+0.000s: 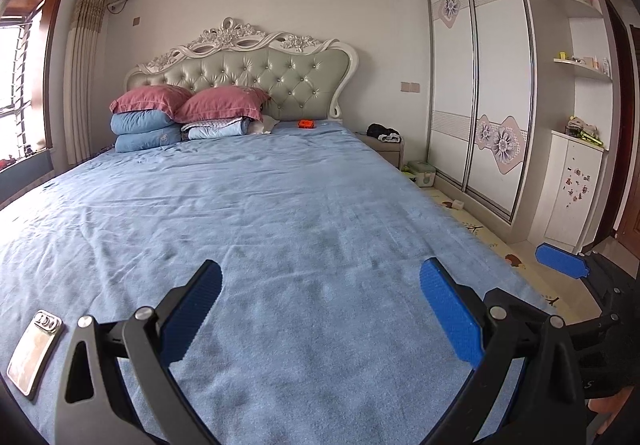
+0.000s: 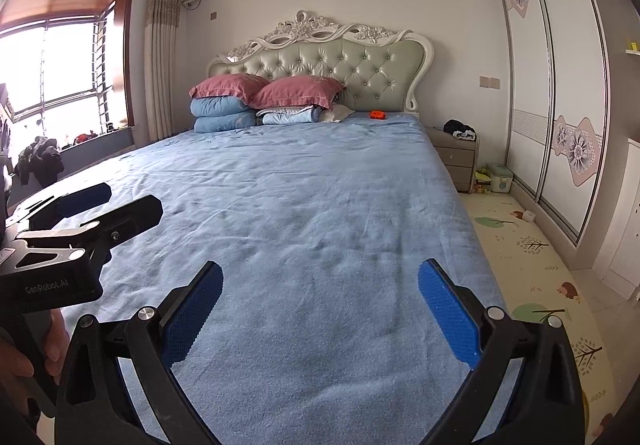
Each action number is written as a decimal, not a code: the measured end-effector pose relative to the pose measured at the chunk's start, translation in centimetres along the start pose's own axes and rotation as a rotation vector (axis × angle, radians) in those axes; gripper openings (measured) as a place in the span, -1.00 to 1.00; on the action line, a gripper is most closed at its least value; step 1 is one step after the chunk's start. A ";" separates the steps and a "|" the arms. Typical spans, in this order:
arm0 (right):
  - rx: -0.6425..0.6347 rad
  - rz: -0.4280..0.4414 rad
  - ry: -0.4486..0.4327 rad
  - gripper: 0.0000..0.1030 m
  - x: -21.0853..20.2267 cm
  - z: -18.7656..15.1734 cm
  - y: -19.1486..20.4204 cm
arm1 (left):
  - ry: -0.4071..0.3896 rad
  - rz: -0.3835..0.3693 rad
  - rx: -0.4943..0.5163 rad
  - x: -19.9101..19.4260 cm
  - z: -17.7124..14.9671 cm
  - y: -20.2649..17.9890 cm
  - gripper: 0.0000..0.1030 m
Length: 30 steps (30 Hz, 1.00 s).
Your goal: Collect trash
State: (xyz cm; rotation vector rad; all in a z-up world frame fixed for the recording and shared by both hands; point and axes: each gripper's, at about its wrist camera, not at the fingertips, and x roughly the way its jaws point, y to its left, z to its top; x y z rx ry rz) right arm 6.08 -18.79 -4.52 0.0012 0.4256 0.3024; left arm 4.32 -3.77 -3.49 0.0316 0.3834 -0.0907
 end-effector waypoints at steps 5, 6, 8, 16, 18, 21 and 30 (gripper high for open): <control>0.009 0.002 -0.008 0.84 -0.4 0.3 -0.1 | -0.008 -0.001 0.009 0.0 0.2 -0.4 0.92; 0.008 0.000 -0.008 0.84 -0.5 0.3 -0.1 | -0.009 -0.001 0.004 0.0 0.2 -0.4 0.92; 0.007 -0.001 -0.011 0.84 -0.6 0.3 -0.1 | -0.007 0.001 -0.007 0.1 0.3 -0.2 0.92; -0.008 -0.003 0.006 0.84 -0.2 0.0 0.0 | 0.002 0.009 -0.011 0.5 0.4 0.2 0.92; -0.003 -0.002 0.011 0.84 0.0 -0.1 0.0 | 0.004 0.005 -0.007 0.6 0.3 0.2 0.92; -0.003 -0.004 0.018 0.84 0.4 -0.2 0.0 | -0.003 0.003 0.000 0.7 0.2 0.1 0.92; 0.014 0.000 0.027 0.84 0.8 -0.4 -0.3 | 0.002 -0.024 -0.006 1.1 0.3 0.6 0.92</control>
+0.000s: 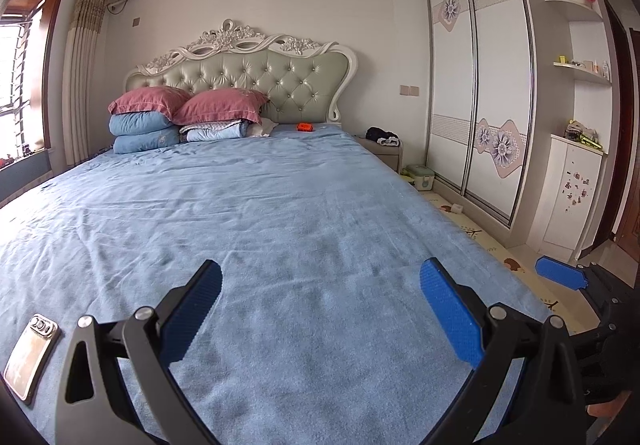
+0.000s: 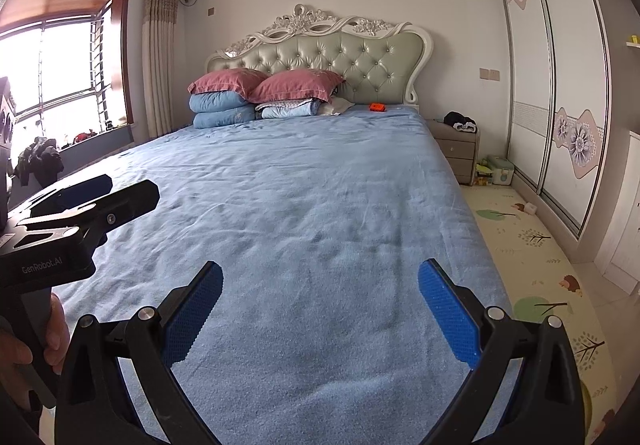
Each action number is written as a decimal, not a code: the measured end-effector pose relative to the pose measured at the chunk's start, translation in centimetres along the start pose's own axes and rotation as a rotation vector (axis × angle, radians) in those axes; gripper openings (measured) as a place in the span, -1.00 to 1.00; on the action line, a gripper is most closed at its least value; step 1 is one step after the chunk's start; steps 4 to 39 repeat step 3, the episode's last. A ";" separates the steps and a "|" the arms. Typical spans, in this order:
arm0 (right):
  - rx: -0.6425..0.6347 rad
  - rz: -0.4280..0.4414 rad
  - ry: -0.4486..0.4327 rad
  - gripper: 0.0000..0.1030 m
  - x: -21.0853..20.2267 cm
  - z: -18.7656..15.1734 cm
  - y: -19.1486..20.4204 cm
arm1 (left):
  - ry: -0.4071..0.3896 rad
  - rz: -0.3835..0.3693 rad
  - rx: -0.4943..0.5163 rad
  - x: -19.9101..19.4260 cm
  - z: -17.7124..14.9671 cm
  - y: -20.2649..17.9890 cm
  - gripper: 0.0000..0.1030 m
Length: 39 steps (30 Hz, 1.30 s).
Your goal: Collect trash
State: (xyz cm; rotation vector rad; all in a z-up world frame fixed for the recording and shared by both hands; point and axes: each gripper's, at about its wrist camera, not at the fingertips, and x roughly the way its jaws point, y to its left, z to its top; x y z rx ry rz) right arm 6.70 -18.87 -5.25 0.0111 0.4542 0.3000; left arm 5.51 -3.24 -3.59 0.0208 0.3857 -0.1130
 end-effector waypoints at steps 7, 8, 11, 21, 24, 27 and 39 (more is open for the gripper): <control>-0.003 0.002 0.004 0.84 0.3 0.0 0.0 | 0.019 -0.009 -0.001 0.5 -0.1 0.0 0.92; -0.003 0.002 0.004 0.84 0.3 0.0 0.0 | 0.019 -0.009 -0.001 0.5 -0.1 0.0 0.92; -0.003 0.002 0.004 0.84 0.3 0.0 0.0 | 0.019 -0.009 -0.001 0.5 -0.1 0.0 0.92; -0.003 0.002 0.004 0.84 0.3 0.0 0.0 | 0.019 -0.009 -0.001 0.5 -0.1 0.0 0.92; -0.003 0.002 0.004 0.84 0.3 0.0 0.0 | 0.019 -0.009 -0.001 0.5 -0.1 0.0 0.92; -0.003 0.002 0.004 0.84 0.3 0.0 0.0 | 0.019 -0.009 -0.001 0.5 -0.1 0.0 0.92; -0.003 0.002 0.004 0.84 0.3 0.0 0.0 | 0.019 -0.009 -0.001 0.5 -0.1 0.0 0.92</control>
